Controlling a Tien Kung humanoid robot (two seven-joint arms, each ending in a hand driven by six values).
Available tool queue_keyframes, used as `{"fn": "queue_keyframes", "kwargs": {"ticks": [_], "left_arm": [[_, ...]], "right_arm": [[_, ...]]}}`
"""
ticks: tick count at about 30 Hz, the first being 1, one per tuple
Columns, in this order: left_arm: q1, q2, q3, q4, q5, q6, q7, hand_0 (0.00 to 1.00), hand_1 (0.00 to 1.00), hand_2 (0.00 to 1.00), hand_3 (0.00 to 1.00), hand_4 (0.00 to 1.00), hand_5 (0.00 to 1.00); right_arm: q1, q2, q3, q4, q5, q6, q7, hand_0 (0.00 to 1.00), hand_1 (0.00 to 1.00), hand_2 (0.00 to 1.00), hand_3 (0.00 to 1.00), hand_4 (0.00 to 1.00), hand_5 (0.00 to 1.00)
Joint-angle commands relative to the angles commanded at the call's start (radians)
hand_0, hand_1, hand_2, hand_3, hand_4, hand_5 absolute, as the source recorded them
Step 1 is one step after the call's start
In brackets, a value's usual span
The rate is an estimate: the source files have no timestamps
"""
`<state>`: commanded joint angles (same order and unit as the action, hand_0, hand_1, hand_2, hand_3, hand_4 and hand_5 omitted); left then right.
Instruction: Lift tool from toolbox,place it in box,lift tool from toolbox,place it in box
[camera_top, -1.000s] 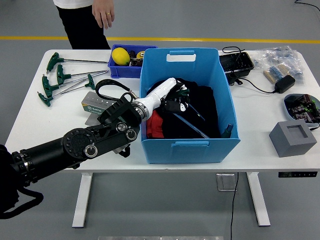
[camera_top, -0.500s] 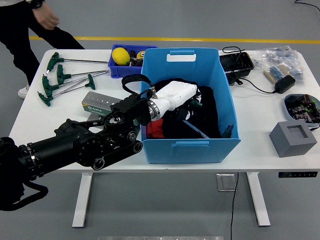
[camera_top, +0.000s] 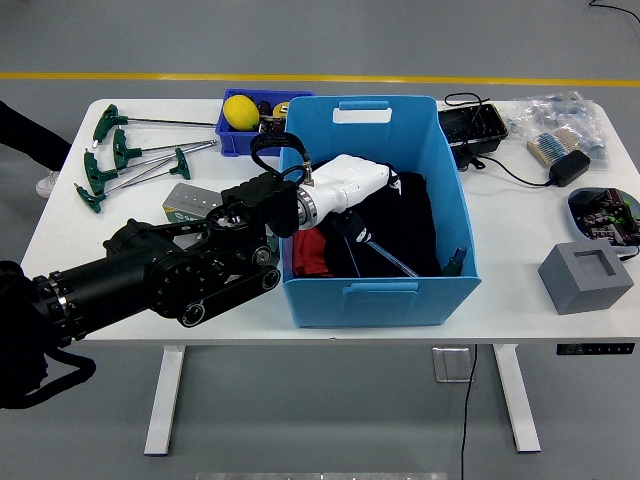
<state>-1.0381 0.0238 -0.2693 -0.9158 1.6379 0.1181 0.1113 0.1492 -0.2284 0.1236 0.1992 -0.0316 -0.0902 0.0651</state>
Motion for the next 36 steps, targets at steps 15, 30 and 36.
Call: {"fn": "queue_keyframes", "kwargs": {"ticks": [15, 30, 36], "left_arm": [[0.029, 0.03, -0.15, -0.074, -0.001, -0.096, 0.037, 0.958, 0.998, 0.998, 0.952, 0.998, 0.477], [0.242, 0.214, -0.456, -0.283, 0.028, 0.008, 0.037, 0.971, 0.998, 0.998, 0.96, 0.998, 0.773], [0.362, 0.247, -0.61, -0.333, 0.076, 0.084, -0.008, 0.998, 0.998, 0.998, 0.998, 0.998, 0.678]], "right_arm": [[-0.01, 0.004, 0.004, -0.003, 0.005, 0.0, 0.0, 0.68, 0.654, 0.708, 0.571, 0.782, 0.731], [-0.022, 0.015, 0.063, -0.009, -0.014, 0.0, 0.001, 0.679, 0.654, 0.708, 0.571, 0.782, 0.732], [-0.037, 0.011, 0.091, -0.011, -0.022, 0.0, 0.0, 0.679, 0.653, 0.708, 0.571, 0.782, 0.732]]}}
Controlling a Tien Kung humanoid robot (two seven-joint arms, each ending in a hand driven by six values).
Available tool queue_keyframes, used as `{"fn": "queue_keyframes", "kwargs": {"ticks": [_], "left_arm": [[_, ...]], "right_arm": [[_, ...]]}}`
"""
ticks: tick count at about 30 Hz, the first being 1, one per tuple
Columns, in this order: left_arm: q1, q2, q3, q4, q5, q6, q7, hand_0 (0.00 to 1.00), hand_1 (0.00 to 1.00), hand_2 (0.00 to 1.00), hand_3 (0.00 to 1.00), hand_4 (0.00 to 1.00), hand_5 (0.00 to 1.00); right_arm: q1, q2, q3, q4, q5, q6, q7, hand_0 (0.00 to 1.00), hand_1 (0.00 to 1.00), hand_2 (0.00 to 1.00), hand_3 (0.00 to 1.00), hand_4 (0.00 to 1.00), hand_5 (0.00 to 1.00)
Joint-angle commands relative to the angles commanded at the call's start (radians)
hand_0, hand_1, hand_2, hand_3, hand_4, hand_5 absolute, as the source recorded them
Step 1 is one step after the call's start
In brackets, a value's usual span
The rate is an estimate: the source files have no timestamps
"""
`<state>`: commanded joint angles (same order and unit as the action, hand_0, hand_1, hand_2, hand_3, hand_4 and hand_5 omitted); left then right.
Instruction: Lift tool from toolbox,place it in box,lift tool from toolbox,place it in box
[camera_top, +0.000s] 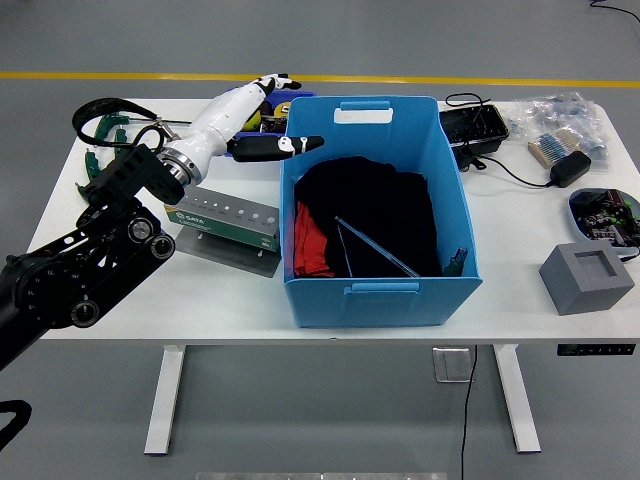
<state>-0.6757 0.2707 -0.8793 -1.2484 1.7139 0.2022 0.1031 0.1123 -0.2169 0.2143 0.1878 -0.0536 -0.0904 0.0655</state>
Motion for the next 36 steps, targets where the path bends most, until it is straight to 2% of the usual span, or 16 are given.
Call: {"fn": "queue_keyframes", "kwargs": {"ticks": [4, 7, 12, 18, 20, 23, 24, 27, 29, 30, 32, 35, 36], "left_arm": [[0.074, 0.002, -0.099, -0.034, 0.079, 0.013, -0.007, 0.998, 0.998, 0.998, 0.998, 0.998, 0.678], [0.125, -0.014, -0.187, -0.036, 0.08, 0.026, -0.018, 0.998, 0.998, 0.998, 0.998, 0.998, 0.657], [0.162, -0.03, -0.294, -0.035, 0.071, 0.039, -0.029, 0.998, 0.998, 0.998, 0.998, 0.998, 0.661], [0.203, -0.031, -0.352, -0.028, 0.014, 0.024, -0.046, 0.979, 0.998, 0.998, 0.998, 0.998, 0.647], [0.215, -0.03, -0.358, -0.023, -0.021, 0.023, -0.055, 0.979, 0.998, 0.998, 0.998, 0.998, 0.647], [0.242, -0.027, -0.358, -0.013, -0.103, 0.059, -0.105, 0.979, 0.998, 0.998, 0.998, 0.998, 0.647], [0.249, -0.026, -0.357, -0.012, -0.124, 0.066, -0.117, 0.91, 0.965, 0.998, 0.952, 0.998, 0.653], [0.282, -0.029, -0.354, -0.008, -0.218, 0.098, -0.185, 0.91, 0.965, 0.998, 0.952, 0.998, 0.653], [0.298, -0.031, -0.35, -0.005, -0.291, 0.103, -0.222, 0.91, 0.965, 0.998, 0.952, 0.998, 0.653], [0.303, -0.033, -0.347, -0.004, -0.33, 0.102, -0.234, 0.848, 0.879, 0.965, 0.877, 0.998, 0.69], [0.322, -0.041, -0.334, 0.001, -0.414, 0.091, -0.272, 0.848, 0.879, 0.965, 0.877, 0.998, 0.69], [0.344, -0.047, -0.348, 0.001, -0.539, 0.033, -0.274, 0.848, 0.879, 0.965, 0.877, 0.998, 0.69], [0.352, -0.046, -0.355, -0.001, -0.578, 0.011, -0.271, 0.827, 0.833, 0.925, 0.839, 0.988, 0.786]], "right_arm": [[-0.008, 0.0, 0.011, -0.002, -0.004, 0.001, 0.0, 0.679, 0.653, 0.708, 0.571, 0.782, 0.732], [-0.012, 0.0, 0.013, -0.005, -0.004, 0.001, 0.001, 0.679, 0.653, 0.708, 0.571, 0.782, 0.732], [-0.017, -0.002, 0.017, -0.005, -0.008, 0.0, 0.001, 0.679, 0.653, 0.708, 0.57, 0.781, 0.732], [-0.022, 0.002, 0.024, -0.004, -0.019, -0.001, 0.001, 0.679, 0.653, 0.708, 0.57, 0.781, 0.729], [-0.024, 0.003, 0.022, -0.004, -0.017, -0.001, 0.001, 0.679, 0.653, 0.708, 0.57, 0.781, 0.729], [-0.025, 0.005, 0.018, -0.004, -0.015, 0.0, 0.001, 0.679, 0.653, 0.708, 0.57, 0.781, 0.729], [-0.026, 0.006, 0.02, -0.004, -0.017, 0.0, 0.001, 0.679, 0.653, 0.708, 0.571, 0.781, 0.73], [-0.033, 0.011, 0.055, -0.003, -0.04, 0.0, 0.002, 0.679, 0.653, 0.708, 0.571, 0.781, 0.73], [-0.039, 0.014, 0.087, -0.001, -0.06, 0.0, 0.003, 0.679, 0.653, 0.708, 0.571, 0.781, 0.73], [-0.042, 0.014, 0.1, 0.0, -0.068, 0.001, 0.003, 0.679, 0.652, 0.708, 0.571, 0.781, 0.729], [-0.051, 0.013, 0.122, 0.003, -0.083, 0.001, 0.003, 0.679, 0.652, 0.708, 0.571, 0.781, 0.729], [-0.061, 0.01, 0.134, 0.0, -0.083, 0.001, 0.003, 0.679, 0.652, 0.708, 0.571, 0.781, 0.729], [-0.064, 0.009, 0.142, 0.0, -0.087, 0.001, 0.003, 0.679, 0.653, 0.708, 0.571, 0.781, 0.729]]}}
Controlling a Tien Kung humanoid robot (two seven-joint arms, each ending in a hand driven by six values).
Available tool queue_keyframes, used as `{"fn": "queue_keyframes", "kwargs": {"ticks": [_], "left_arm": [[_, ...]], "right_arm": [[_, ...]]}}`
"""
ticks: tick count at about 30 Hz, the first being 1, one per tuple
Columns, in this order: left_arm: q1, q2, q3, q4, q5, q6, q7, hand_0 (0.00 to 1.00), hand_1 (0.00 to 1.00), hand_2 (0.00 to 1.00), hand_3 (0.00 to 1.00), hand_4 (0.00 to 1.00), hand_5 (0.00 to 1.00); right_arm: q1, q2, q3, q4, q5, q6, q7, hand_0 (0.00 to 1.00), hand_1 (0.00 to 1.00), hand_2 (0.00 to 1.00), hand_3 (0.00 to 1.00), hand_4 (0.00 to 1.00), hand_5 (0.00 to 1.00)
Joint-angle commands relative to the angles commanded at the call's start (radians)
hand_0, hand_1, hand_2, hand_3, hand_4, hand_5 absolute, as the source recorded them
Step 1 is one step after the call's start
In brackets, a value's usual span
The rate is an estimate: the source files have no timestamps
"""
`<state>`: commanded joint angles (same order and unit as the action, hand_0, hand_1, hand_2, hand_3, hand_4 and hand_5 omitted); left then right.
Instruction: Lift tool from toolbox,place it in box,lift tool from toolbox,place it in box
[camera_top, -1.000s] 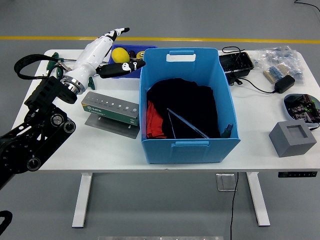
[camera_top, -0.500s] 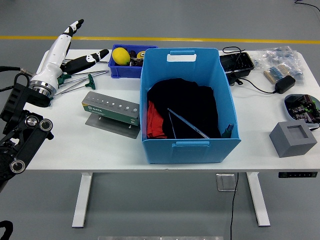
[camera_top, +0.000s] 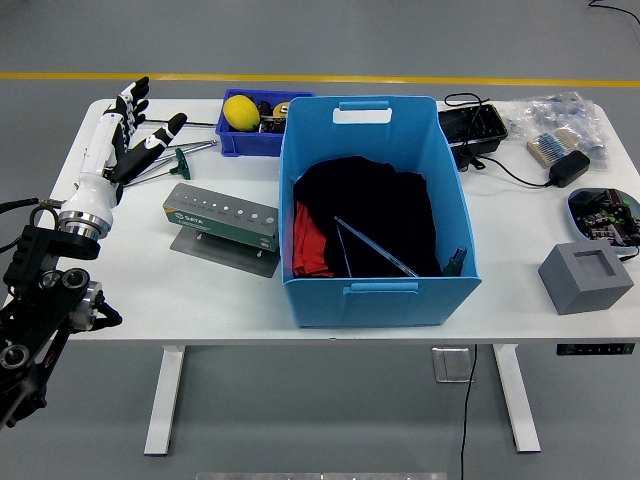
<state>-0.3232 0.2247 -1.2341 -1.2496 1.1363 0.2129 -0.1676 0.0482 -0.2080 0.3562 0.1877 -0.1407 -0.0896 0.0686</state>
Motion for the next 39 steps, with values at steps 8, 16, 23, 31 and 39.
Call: {"fn": "queue_keyframes", "kwargs": {"ticks": [8, 16, 23, 31, 39], "left_arm": [[0.055, -0.011, -0.065, -0.017, -0.3, -0.158, 0.023, 0.828, 0.816, 0.897, 0.823, 0.983, 0.806], [0.096, -0.064, -0.142, -0.07, -0.239, -0.242, 0.089, 0.825, 0.804, 0.881, 0.822, 0.988, 0.821], [0.103, -0.078, -0.181, -0.065, -0.216, -0.255, 0.09, 0.83, 0.808, 0.882, 0.822, 0.991, 0.834], [0.113, -0.084, -0.23, -0.038, -0.185, -0.208, 0.045, 0.84, 0.831, 0.889, 0.821, 0.997, 0.851], [0.121, -0.072, -0.274, -0.019, -0.157, -0.201, 0.035, 0.841, 0.831, 0.889, 0.821, 0.996, 0.851]], "right_arm": [[-0.022, 0.0, 0.076, -0.001, -0.033, 0.0, 0.001, 0.679, 0.653, 0.708, 0.571, 0.781, 0.73], [-0.017, 0.01, 0.081, 0.001, -0.036, 0.001, 0.001, 0.679, 0.652, 0.708, 0.571, 0.78, 0.729], [-0.009, 0.011, 0.083, 0.001, -0.037, 0.0, 0.001, 0.679, 0.653, 0.707, 0.571, 0.78, 0.729], [-0.013, 0.017, 0.083, -0.001, -0.036, 0.0, 0.001, 0.679, 0.653, 0.707, 0.571, 0.78, 0.729], [-0.009, 0.018, 0.108, -0.001, -0.051, 0.0, 0.001, 0.678, 0.653, 0.708, 0.571, 0.78, 0.729]]}}
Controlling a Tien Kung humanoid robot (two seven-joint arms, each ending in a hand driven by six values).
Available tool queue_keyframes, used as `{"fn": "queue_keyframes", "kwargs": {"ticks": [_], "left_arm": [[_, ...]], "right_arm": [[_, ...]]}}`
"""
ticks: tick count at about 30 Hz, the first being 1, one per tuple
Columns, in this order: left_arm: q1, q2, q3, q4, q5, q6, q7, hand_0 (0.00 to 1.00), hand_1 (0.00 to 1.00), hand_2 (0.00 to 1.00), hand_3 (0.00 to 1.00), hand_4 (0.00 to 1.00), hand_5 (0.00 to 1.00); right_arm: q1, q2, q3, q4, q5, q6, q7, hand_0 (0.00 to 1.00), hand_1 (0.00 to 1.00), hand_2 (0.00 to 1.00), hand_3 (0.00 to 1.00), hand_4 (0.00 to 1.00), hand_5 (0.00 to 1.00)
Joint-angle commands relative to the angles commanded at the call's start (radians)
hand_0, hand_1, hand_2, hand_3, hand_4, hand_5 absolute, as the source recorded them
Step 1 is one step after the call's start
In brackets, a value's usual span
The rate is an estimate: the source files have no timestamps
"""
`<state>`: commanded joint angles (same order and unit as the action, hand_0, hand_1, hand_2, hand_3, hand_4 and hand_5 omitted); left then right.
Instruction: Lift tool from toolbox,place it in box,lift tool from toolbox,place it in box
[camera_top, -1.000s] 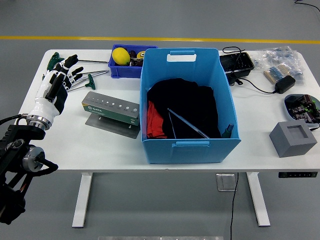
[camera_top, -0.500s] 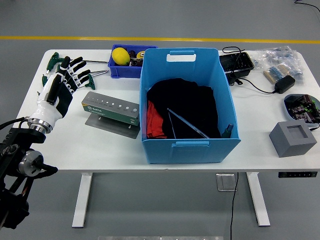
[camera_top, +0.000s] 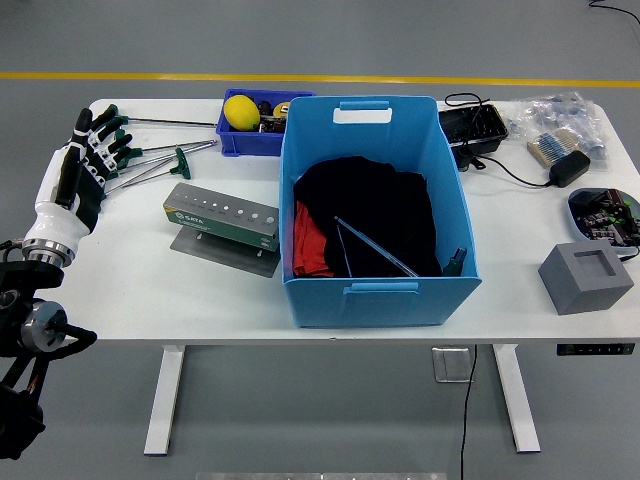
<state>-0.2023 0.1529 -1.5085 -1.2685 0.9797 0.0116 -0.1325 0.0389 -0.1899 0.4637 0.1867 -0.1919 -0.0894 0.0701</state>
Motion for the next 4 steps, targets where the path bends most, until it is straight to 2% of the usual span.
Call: {"fn": "queue_keyframes", "kwargs": {"ticks": [4], "left_arm": [[0.001, 0.008, -0.023, 0.017, -0.006, 0.003, -0.007, 0.841, 0.831, 0.889, 0.821, 0.996, 0.851]], "right_arm": [[0.0, 0.002, 0.002, -0.001, 0.0, 0.0, 0.0, 0.678, 0.653, 0.708, 0.571, 0.78, 0.729]]}}
